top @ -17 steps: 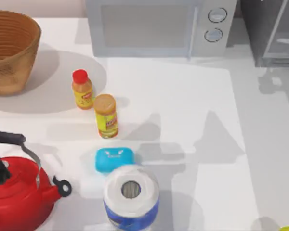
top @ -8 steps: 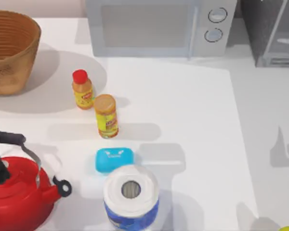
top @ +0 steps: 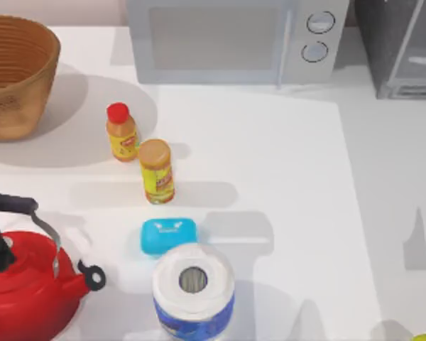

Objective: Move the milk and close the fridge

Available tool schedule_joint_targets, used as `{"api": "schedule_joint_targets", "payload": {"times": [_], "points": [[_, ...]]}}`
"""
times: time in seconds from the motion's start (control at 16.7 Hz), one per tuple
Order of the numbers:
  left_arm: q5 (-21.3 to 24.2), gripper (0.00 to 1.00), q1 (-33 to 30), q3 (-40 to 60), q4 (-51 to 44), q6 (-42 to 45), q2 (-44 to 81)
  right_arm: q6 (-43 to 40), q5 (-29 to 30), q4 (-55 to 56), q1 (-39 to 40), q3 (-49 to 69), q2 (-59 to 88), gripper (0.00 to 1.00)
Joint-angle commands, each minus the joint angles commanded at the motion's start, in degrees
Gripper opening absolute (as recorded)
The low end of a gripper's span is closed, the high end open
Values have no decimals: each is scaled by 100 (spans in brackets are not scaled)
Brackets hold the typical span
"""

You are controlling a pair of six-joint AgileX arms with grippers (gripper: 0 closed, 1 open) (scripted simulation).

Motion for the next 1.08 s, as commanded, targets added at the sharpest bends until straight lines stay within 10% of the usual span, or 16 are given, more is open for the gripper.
{"api": "schedule_joint_targets", "payload": {"times": [0.48, 1.08], "points": [[0, 100, 0, 0, 0, 0, 0, -1, 3, -621, -19, 329, -365, 100], [0, 100, 0, 0, 0, 0, 0, -155, 32, -5088, -18, 2228, -2701, 100]]}}
